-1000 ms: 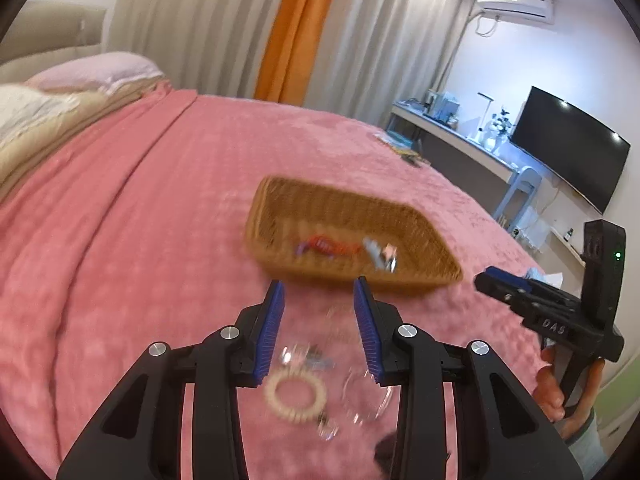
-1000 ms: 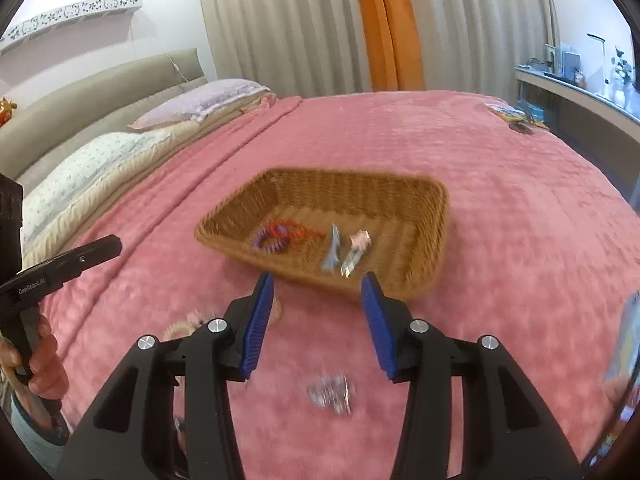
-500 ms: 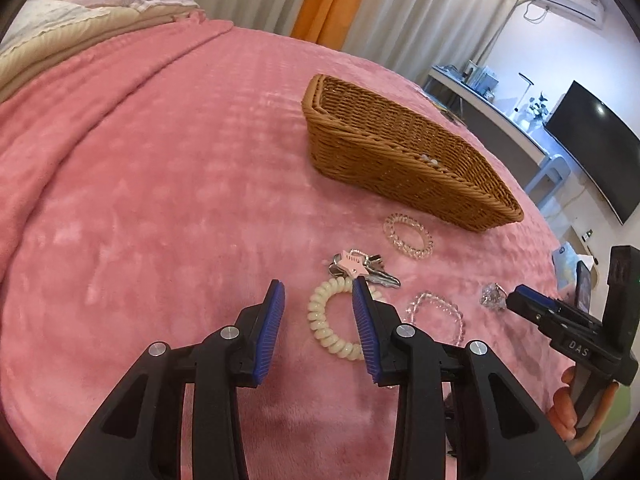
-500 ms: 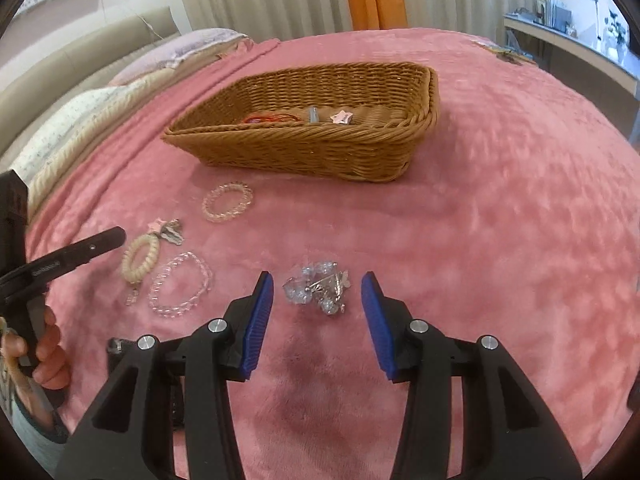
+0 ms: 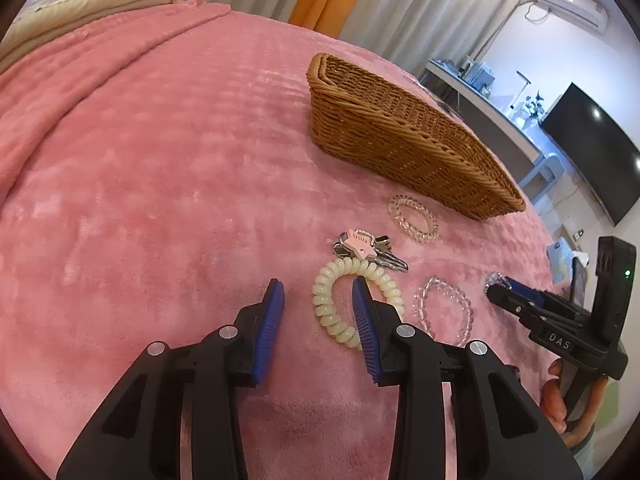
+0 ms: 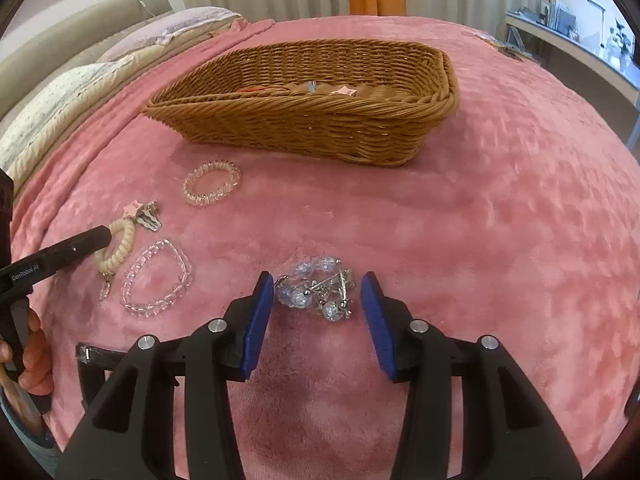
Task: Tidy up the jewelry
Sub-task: 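Grasp the cream coil bracelet with left tool while right tool grasps the crystal brooch, then lower both items into the wicker basket and open both tools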
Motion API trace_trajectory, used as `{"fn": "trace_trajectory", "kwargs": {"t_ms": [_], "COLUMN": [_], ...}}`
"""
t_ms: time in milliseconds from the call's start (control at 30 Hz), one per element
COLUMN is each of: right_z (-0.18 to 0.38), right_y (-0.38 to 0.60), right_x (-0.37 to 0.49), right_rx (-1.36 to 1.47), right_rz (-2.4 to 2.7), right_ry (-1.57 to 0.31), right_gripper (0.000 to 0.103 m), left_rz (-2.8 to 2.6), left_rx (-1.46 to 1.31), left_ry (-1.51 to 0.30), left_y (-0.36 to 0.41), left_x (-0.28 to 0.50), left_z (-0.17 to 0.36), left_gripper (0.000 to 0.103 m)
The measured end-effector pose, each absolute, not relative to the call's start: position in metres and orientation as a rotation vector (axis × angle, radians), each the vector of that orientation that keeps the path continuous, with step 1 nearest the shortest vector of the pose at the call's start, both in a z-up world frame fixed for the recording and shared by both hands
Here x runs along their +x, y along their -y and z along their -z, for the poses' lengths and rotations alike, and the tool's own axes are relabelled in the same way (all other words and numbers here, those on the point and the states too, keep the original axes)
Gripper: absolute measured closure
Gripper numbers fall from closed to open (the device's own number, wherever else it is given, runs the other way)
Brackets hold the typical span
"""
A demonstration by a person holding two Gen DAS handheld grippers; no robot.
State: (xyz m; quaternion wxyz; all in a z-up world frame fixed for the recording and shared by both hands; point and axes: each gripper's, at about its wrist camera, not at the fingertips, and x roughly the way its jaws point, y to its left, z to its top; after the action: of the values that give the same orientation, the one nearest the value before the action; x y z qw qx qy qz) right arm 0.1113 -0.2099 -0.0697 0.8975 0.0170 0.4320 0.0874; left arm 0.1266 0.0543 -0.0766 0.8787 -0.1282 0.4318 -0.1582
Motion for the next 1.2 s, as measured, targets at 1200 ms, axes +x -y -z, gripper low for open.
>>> {"fn": "trace_trajectory", "kwargs": {"t_ms": [1200], "right_z": [0.001], "right_y": [0.211], "right_x": [0.078], "right_rx": [0.05], "right_rz": [-0.278], "right_ry": [-0.645], "right_gripper": [0.092], "left_rz": [0.356], "left_rx": [-0.192], "left_ry": [-0.685], "left_y": [-0.036], "left_x": [0.106], "left_z": [0.011], "left_gripper": [0.094]}}
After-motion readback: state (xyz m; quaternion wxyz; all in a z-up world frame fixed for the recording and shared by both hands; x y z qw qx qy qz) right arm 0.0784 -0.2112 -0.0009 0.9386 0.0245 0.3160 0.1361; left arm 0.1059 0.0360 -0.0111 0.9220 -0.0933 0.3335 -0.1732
